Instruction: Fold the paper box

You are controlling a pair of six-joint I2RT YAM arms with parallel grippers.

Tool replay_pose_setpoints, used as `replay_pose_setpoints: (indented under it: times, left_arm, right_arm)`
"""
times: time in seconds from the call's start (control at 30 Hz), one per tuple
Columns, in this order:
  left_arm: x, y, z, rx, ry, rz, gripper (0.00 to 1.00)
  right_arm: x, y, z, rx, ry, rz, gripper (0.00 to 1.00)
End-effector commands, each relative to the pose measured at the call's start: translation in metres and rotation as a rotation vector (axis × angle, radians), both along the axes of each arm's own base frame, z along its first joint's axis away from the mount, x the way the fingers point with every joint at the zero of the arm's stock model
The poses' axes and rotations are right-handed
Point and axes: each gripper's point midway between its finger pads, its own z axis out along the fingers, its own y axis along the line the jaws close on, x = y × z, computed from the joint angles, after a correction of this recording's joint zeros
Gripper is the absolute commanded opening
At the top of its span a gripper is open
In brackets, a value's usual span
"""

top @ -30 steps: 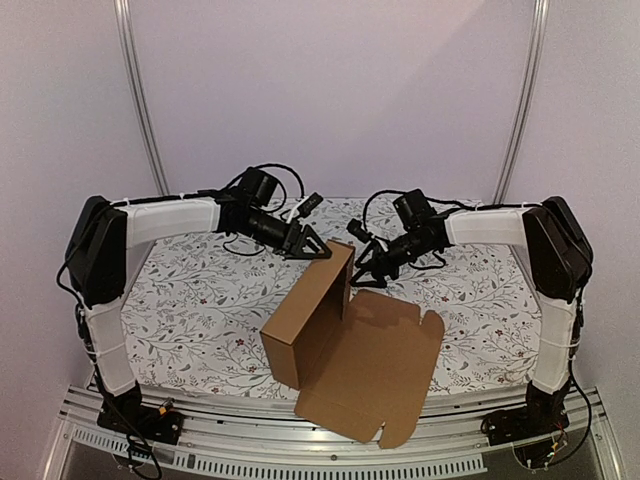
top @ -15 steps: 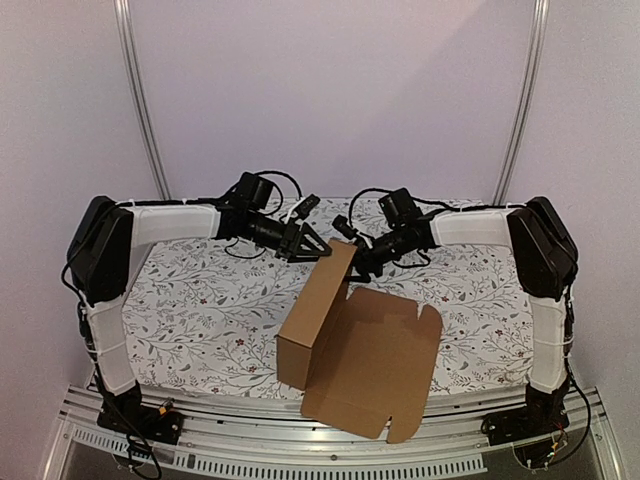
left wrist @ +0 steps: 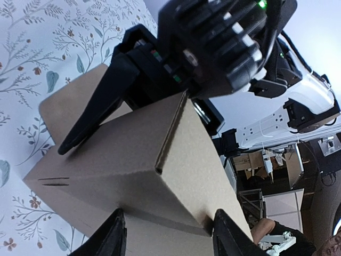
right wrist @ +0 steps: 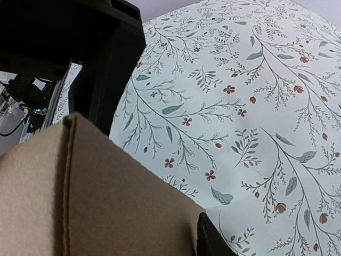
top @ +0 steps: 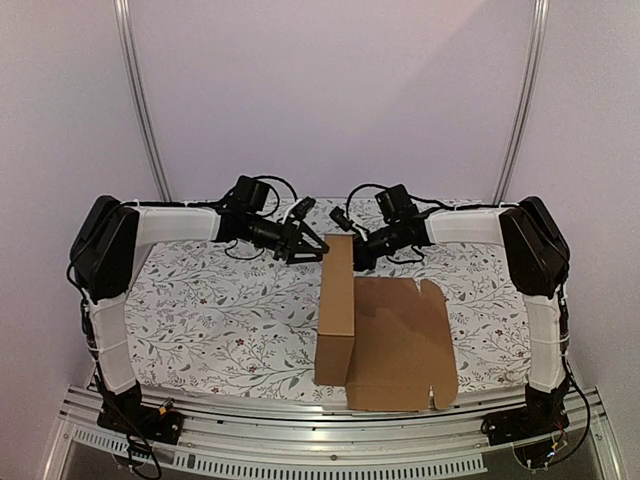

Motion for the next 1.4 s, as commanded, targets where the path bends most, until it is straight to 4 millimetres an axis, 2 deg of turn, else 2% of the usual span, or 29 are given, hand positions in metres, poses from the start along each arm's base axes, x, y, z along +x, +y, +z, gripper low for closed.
replay_pose_setpoints:
  times: [0.0, 0.17, 0.23, 0.3, 0.43, 0.5, 0.57, 0.63, 0.73, 0.83, 1.03, 1.17, 1.3, 1.37]
  left_arm:
    - [-0.011, -0.003, -0.012, -0.017, 0.045, -0.043, 0.55]
    - [-0.004, 0.01, -0.018, -0.003, 0.045, 0.0, 0.55]
    - [0.0, 0.019, -0.019, 0.006, 0.036, 0.028, 0.55]
    - [0.005, 0.029, -0.021, 0.019, 0.024, 0.072, 0.55]
    - [0.023, 0.056, -0.026, 0.014, -0.023, 0.221, 0.56]
    - [0.033, 0.071, -0.038, 0.034, -0.019, 0.31, 0.57]
    - [0.042, 0.078, -0.05, 0.056, -0.029, 0.378, 0.56]
    - [0.048, 0.081, -0.07, 0.093, -0.01, 0.442, 0.56]
    - [0.053, 0.077, -0.092, 0.1, 0.026, 0.48, 0.56]
    - [0.057, 0.067, -0.104, 0.107, 0.033, 0.483, 0.55]
    - [0.059, 0.04, -0.106, 0.101, 0.034, 0.44, 0.53]
    - [0.047, 0.019, -0.091, 0.085, 0.034, 0.392, 0.52]
    - [0.022, -0.008, -0.06, 0.066, -0.036, 0.328, 0.52]
    - [0.014, -0.015, -0.053, 0.054, -0.048, 0.31, 0.52]
  right_arm:
    - [0.014, 0.002, -0.016, -0.038, -0.032, -0.084, 0.28]
    - [0.022, -0.001, -0.022, -0.075, -0.036, -0.143, 0.22]
    - [0.029, -0.004, -0.029, -0.12, -0.038, -0.2, 0.17]
    - [0.035, -0.007, -0.032, -0.142, -0.039, -0.245, 0.09]
    - [0.042, -0.011, -0.034, -0.163, -0.021, -0.316, 0.07]
    - [0.046, -0.015, -0.038, -0.188, -0.024, -0.351, 0.02]
    - [0.049, -0.018, -0.041, -0.2, -0.019, -0.378, 0.01]
    - [0.05, -0.019, -0.045, -0.213, -0.014, -0.394, 0.01]
    - [0.047, -0.015, -0.051, -0.232, -0.014, -0.395, 0.02]
    - [0.045, -0.012, -0.055, -0.24, -0.01, -0.393, 0.02]
    - [0.05, -0.009, -0.052, -0.241, 0.025, -0.437, 0.01]
    - [0.061, -0.018, -0.055, -0.306, 0.006, -0.55, 0.0]
    - [0.06, -0.015, -0.05, -0.335, 0.02, -0.598, 0.0]
    - [0.06, -0.013, -0.05, -0.341, 0.059, -0.609, 0.0]
